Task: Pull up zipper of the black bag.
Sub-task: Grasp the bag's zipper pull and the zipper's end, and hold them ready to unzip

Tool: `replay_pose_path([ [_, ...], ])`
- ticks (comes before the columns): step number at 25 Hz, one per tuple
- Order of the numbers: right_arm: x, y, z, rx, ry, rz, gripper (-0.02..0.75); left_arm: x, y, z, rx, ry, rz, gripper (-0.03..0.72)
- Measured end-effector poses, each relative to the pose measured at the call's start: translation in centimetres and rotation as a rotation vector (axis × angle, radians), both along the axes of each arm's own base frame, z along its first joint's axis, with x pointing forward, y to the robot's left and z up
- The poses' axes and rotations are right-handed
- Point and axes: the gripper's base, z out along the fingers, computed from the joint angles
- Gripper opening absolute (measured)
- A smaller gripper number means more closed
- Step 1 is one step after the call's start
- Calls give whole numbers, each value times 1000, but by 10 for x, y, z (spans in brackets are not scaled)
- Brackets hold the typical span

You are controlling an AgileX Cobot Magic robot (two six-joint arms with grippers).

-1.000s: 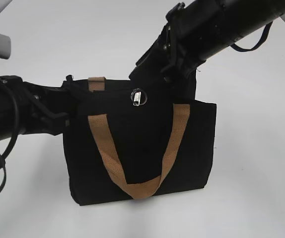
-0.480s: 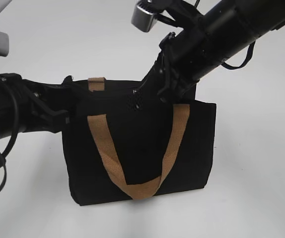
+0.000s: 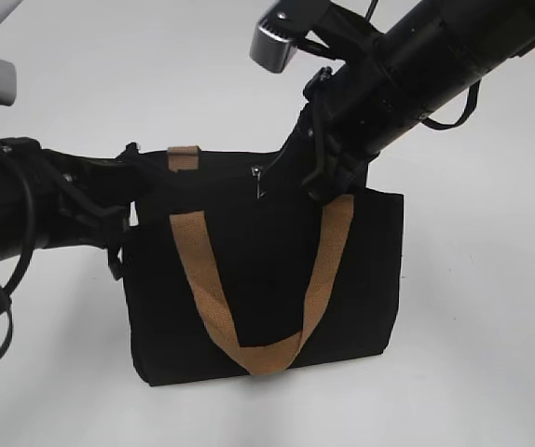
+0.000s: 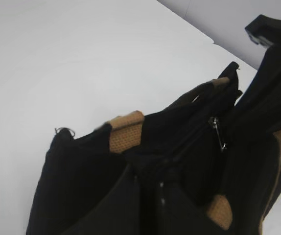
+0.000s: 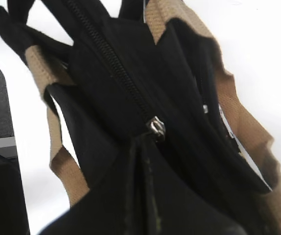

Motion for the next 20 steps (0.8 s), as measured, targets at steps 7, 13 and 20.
replay_pose_path([
  [7,-3,-14,8,-134,-56,-34,-1,1,1,-1,-16,34,29,0],
  [13,-6,-18,15,-130,-50,-78,-1,1,2,-1,-19,36,32,0],
  [20,-9,-5,24,56,36,-120,197,1,1,2,-38,13,30,0],
])
